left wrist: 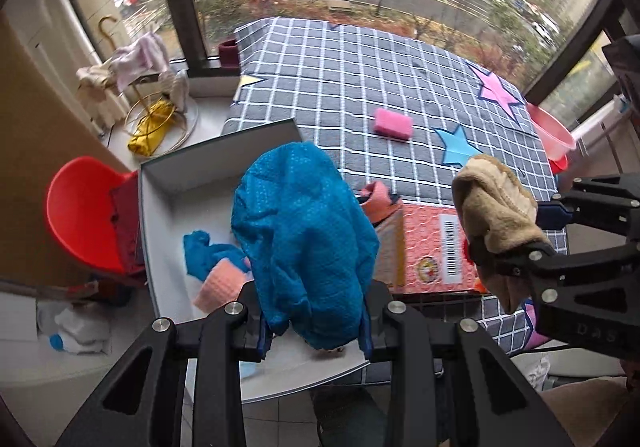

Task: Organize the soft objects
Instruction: 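Carry the blue cloth and beige sock with both grippers over the white box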

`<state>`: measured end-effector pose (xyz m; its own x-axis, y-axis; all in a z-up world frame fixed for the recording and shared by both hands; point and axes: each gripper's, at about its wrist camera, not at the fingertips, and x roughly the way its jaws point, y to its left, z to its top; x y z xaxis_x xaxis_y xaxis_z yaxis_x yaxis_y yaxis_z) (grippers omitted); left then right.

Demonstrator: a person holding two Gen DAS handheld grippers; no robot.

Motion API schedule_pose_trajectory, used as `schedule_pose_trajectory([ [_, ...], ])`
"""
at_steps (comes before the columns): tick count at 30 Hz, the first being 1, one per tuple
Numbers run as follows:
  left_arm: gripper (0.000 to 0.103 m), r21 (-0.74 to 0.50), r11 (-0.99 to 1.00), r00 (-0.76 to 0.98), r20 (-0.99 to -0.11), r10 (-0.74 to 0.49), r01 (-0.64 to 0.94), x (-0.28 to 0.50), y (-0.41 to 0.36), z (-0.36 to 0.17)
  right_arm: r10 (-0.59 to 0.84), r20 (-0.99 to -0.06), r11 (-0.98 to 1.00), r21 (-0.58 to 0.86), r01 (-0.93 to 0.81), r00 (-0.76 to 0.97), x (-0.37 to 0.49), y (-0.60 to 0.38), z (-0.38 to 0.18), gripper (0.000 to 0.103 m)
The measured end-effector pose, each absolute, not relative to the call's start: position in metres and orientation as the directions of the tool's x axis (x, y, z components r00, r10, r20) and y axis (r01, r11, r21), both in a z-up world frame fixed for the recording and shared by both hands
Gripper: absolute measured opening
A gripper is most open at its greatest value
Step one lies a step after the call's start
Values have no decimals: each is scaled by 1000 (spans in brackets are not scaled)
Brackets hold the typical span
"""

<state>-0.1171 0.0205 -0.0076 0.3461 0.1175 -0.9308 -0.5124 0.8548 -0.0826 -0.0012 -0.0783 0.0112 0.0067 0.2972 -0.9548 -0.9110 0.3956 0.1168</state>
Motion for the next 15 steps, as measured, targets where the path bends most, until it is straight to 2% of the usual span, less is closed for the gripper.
schedule_pose_trajectory([
  [15, 35, -100, 783, 320, -938, 131, -614, -152, 52, -21, 279, -960, 284, 98, -954, -15, -31, -33, 11, 37],
])
